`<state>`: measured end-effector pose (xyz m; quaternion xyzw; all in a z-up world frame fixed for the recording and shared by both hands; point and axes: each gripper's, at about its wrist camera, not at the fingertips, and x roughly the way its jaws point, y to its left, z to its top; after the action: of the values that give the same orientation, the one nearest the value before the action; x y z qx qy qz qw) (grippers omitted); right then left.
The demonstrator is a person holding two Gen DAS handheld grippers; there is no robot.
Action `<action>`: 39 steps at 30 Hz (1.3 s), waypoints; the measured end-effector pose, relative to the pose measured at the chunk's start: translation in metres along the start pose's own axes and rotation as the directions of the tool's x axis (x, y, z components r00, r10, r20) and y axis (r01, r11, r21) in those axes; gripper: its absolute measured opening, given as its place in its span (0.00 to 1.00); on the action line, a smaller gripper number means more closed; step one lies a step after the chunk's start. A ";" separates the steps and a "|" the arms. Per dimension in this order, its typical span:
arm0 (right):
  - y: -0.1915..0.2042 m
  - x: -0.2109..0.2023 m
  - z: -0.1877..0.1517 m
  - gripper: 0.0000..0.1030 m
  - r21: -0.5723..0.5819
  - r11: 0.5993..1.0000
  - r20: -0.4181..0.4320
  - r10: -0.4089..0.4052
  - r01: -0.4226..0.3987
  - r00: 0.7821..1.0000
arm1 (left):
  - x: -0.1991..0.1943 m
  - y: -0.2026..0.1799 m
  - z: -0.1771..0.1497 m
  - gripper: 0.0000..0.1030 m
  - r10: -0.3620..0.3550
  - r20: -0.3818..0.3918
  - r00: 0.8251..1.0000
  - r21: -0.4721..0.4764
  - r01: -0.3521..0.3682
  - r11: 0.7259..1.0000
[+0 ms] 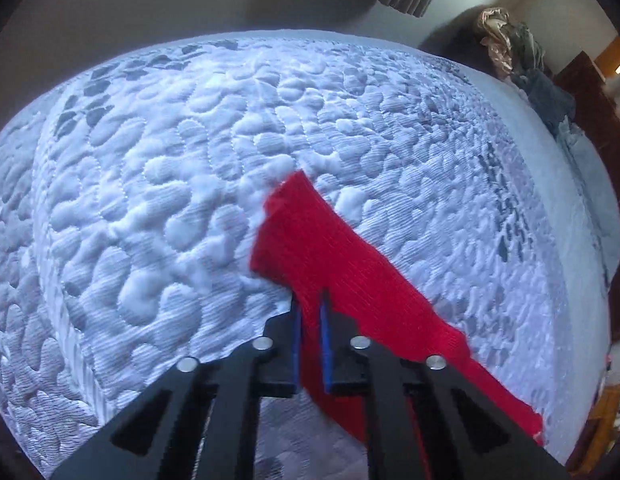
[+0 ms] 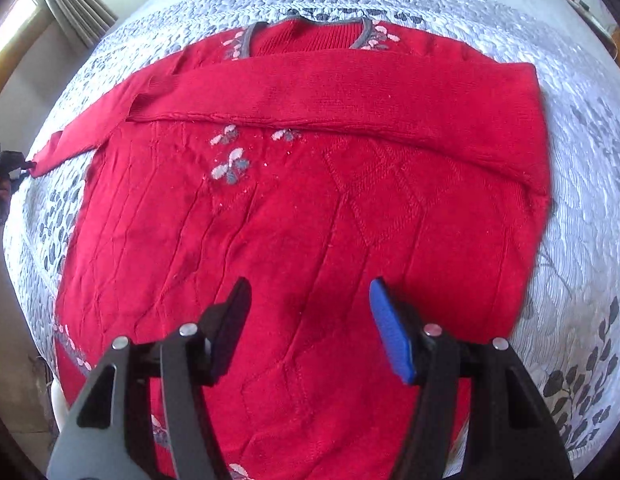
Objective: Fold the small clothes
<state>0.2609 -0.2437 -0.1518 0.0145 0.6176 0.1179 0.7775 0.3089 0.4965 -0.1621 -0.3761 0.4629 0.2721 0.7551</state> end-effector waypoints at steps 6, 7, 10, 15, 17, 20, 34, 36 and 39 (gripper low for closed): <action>-0.003 0.001 -0.008 0.61 -0.007 1.000 0.008 0.007 -0.007 1.000 | -0.037 -0.043 -0.021 0.07 -0.060 0.134 0.989 0.098 0.047 0.994; -0.004 0.000 -0.009 0.62 -0.004 1.000 0.010 0.008 -0.008 1.000 | -0.044 -0.056 -0.028 0.07 -0.090 0.146 0.985 0.133 0.071 0.989; -0.010 -0.005 -0.014 0.62 0.009 1.000 0.021 0.010 -0.010 1.000 | -0.069 -0.109 -0.060 0.07 -0.165 0.180 0.970 0.283 0.110 0.953; -0.021 -0.016 -0.025 0.63 0.029 0.999 0.036 0.027 -0.028 0.999 | -0.088 -0.202 -0.136 0.07 -0.266 0.148 0.953 0.509 0.157 0.847; -0.025 -0.020 -0.029 0.63 0.035 0.999 0.043 0.029 -0.031 0.999 | -0.088 -0.236 -0.172 0.07 -0.298 0.104 0.949 0.575 0.187 0.796; -0.033 -0.026 -0.037 0.63 0.048 0.998 0.053 0.031 -0.033 0.998 | -0.082 -0.277 -0.224 0.07 -0.333 0.018 0.943 0.643 0.244 0.726; -0.061 -0.031 -0.051 0.64 0.104 0.994 0.067 0.039 -0.046 0.997 | -0.066 -0.361 -0.416 0.45 -0.340 -0.348 0.874 0.774 0.473 0.421; -0.060 -0.031 -0.046 0.64 0.102 0.994 0.064 0.040 -0.046 0.997 | -0.069 -0.348 -0.409 0.46 -0.341 -0.349 0.873 0.770 0.474 0.427; -0.053 -0.031 -0.031 0.64 0.093 0.994 0.068 0.053 -0.059 0.996 | -0.069 -0.320 -0.371 0.48 -0.330 -0.290 0.898 0.747 0.428 0.509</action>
<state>0.2333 -0.3054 -0.1386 0.0724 0.5961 0.1096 0.7921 0.3392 0.0054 -0.1055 -0.1065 0.4817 -0.1559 0.8557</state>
